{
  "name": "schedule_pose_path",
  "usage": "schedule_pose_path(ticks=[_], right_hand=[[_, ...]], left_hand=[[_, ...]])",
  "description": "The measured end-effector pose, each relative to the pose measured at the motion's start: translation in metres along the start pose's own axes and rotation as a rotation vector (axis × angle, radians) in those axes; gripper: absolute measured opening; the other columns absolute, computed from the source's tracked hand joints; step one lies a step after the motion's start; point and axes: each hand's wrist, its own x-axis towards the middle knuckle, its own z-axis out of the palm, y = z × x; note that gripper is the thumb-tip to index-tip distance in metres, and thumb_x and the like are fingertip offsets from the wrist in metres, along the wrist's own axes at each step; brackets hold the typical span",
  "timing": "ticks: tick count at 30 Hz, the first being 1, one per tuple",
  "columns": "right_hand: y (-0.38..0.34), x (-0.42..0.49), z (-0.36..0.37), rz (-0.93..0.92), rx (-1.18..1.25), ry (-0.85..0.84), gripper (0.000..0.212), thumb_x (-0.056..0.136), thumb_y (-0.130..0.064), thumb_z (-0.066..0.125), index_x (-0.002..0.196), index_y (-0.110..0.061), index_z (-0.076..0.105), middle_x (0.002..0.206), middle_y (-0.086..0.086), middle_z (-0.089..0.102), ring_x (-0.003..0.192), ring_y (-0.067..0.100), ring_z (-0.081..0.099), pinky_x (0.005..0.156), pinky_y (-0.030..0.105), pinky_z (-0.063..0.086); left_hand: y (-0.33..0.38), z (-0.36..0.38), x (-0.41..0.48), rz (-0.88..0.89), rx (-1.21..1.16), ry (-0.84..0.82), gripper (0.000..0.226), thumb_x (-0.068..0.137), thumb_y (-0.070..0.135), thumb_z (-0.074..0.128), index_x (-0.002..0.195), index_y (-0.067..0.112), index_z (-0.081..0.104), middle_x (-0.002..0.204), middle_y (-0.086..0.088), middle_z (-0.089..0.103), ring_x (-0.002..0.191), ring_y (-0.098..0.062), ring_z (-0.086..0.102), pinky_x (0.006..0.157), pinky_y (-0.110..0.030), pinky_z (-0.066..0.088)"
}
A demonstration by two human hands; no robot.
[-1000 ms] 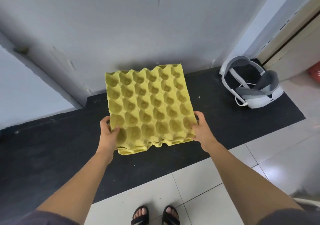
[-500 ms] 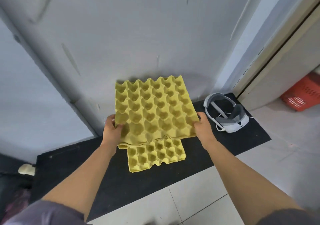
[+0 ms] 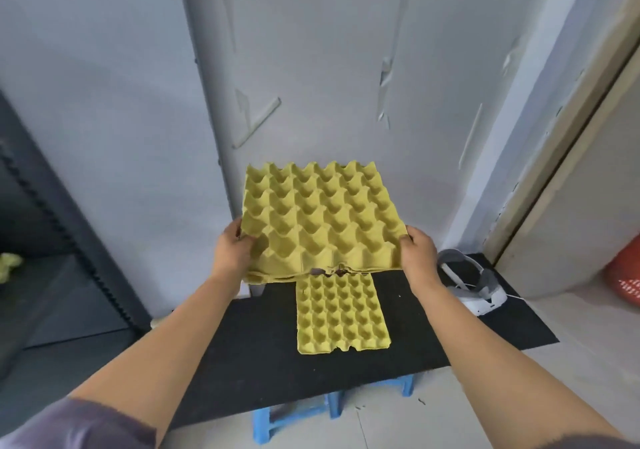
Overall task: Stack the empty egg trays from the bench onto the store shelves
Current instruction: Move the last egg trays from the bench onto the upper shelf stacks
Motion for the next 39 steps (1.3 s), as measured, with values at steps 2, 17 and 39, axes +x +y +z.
schedule_pose_path(ticks=[2,17,39], right_hand=[[-0.021,-0.02,-0.001,-0.032,0.03,0.003,0.03,0.09,0.001,0.035,0.093,-0.003,0.065,0.085,0.01,0.061,0.073,0.022,0.049,0.063,0.03,0.035],[-0.228,-0.127,0.047,-0.324,0.295,-0.055,0.017,0.082,0.002,0.039,0.075,0.002,0.055,0.067,0.006,0.047,0.062,0.018,0.038,0.056,0.028,0.031],[-0.455,-0.397,0.27,-0.366,0.816,-0.311,0.035,0.084,0.004,0.033,0.068,-0.018,0.055,0.065,-0.007,0.048,0.059,0.006,0.04,0.057,0.021,0.034]], left_hand=[[0.019,-0.026,-0.022,0.031,-0.005,0.02,0.024,0.088,0.002,0.049,0.103,0.017,0.061,0.094,-0.003,0.062,0.083,-0.021,0.056,0.067,-0.028,0.046],[0.149,-0.228,-0.14,0.318,-0.13,0.284,0.024,0.09,0.006,0.046,0.103,0.012,0.065,0.091,-0.003,0.068,0.085,-0.021,0.062,0.072,-0.029,0.052],[0.147,-0.603,-0.243,0.677,-0.208,0.611,0.041,0.089,0.012,0.06,0.123,0.021,0.038,0.107,-0.001,0.058,0.084,-0.005,0.06,0.065,-0.012,0.05]])
